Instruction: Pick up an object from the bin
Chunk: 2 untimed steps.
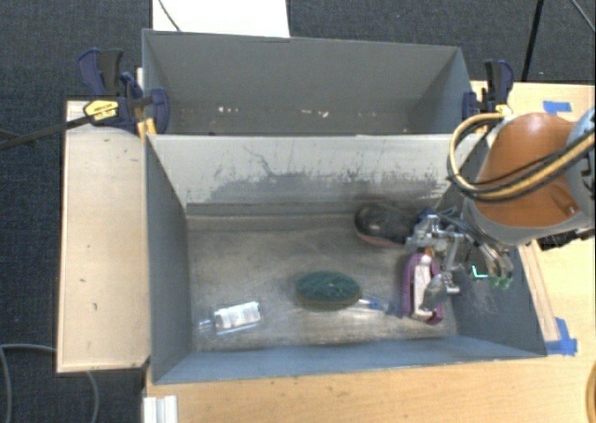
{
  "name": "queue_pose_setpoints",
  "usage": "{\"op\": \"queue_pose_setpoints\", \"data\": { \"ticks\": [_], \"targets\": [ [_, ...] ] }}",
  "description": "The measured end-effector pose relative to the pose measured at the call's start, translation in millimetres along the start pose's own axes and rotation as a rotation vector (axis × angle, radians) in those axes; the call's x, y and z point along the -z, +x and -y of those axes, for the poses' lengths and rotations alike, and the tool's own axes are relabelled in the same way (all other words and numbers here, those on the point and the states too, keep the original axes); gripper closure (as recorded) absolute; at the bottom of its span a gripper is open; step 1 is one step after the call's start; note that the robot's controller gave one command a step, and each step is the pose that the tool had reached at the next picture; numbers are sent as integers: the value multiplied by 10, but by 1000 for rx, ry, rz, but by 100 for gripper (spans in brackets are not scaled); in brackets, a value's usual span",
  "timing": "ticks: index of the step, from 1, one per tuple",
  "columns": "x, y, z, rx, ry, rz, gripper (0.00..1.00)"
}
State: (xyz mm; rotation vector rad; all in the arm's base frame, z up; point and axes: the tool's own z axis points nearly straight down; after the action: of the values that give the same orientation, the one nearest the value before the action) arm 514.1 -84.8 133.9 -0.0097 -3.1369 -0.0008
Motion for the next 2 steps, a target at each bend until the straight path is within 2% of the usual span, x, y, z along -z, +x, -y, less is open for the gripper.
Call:
{"op": "queue_pose_setpoints", "data": {
  "ticks": [1, 2],
  "targets": [
    [-578, 301, -987, 351, 2, 18, 0],
    [-586, 320, -981, 355, 1, 12, 100]
  ]
}}
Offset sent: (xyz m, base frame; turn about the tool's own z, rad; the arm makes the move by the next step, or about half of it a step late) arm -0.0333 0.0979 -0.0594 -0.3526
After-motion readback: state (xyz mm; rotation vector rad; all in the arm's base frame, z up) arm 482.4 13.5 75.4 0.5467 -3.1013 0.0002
